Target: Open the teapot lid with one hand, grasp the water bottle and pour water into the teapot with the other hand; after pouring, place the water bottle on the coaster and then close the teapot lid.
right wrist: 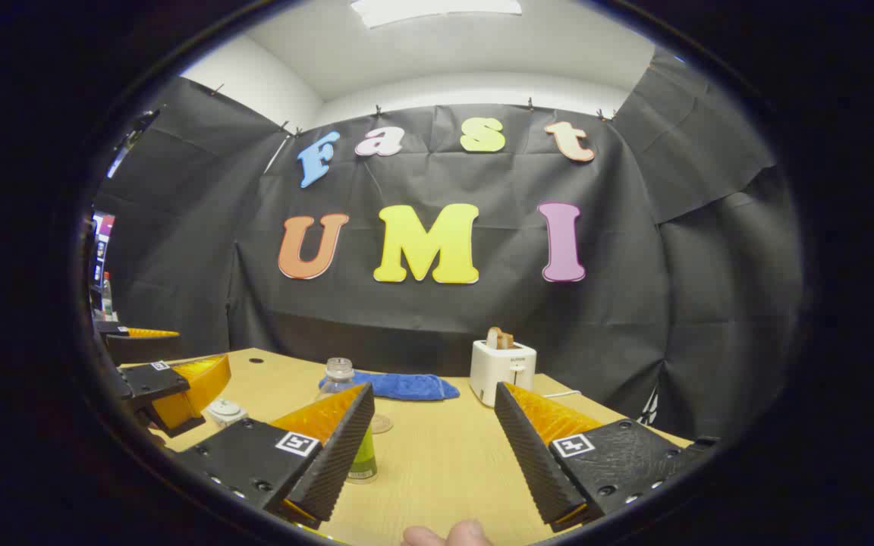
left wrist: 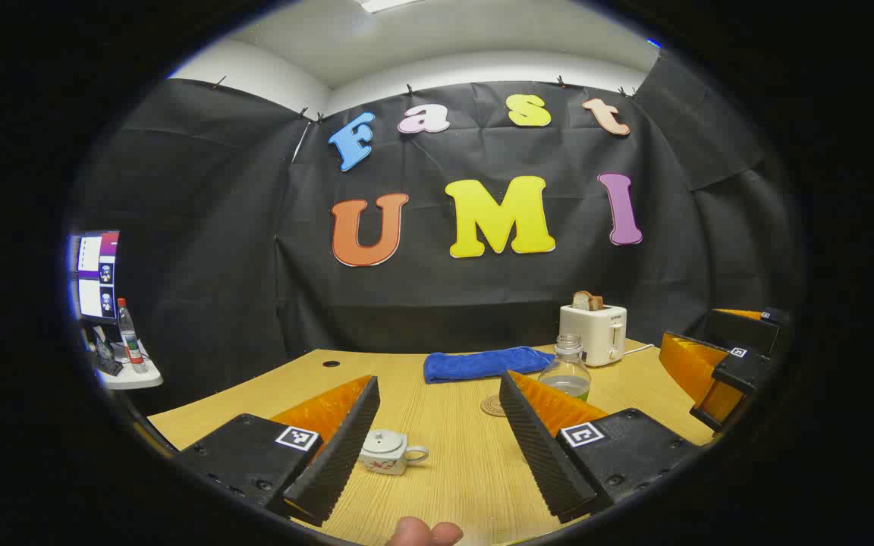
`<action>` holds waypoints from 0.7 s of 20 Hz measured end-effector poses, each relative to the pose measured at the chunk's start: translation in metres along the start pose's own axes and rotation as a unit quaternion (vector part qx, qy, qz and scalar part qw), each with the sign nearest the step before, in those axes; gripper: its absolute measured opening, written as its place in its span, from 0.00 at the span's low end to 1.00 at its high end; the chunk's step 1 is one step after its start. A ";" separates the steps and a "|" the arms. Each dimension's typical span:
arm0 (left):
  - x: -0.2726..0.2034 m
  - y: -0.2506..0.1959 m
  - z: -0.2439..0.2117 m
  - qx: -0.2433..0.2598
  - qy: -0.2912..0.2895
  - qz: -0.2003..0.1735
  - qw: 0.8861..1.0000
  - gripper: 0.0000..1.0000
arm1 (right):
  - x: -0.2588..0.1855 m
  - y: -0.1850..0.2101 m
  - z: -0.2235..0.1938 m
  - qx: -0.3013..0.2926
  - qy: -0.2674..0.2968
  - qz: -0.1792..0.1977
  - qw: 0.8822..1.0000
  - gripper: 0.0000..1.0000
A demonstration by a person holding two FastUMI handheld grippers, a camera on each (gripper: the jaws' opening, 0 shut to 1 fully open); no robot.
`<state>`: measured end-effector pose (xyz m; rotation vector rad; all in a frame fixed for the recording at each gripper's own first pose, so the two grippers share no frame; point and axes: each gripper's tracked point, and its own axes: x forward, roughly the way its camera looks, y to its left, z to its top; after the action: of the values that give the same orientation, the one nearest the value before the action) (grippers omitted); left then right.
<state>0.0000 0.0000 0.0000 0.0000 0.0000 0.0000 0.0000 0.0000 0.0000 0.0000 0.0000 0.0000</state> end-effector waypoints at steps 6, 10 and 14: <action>0.001 0.000 -0.002 0.000 0.001 -0.002 1.000 1.00 | -0.003 0.006 -0.004 0.007 0.006 0.007 1.000 0.95; 0.001 0.001 -0.003 0.004 0.001 0.000 1.000 0.99 | -0.002 0.007 -0.006 0.006 0.010 0.008 1.000 0.95; 0.001 0.001 -0.002 0.004 0.002 0.000 1.000 1.00 | -0.002 0.007 -0.005 0.006 0.008 0.007 1.000 0.95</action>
<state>0.0010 0.0009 -0.0025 0.0072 0.0041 -0.0008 -0.0025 0.0067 -0.0048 0.0125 0.0153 0.0137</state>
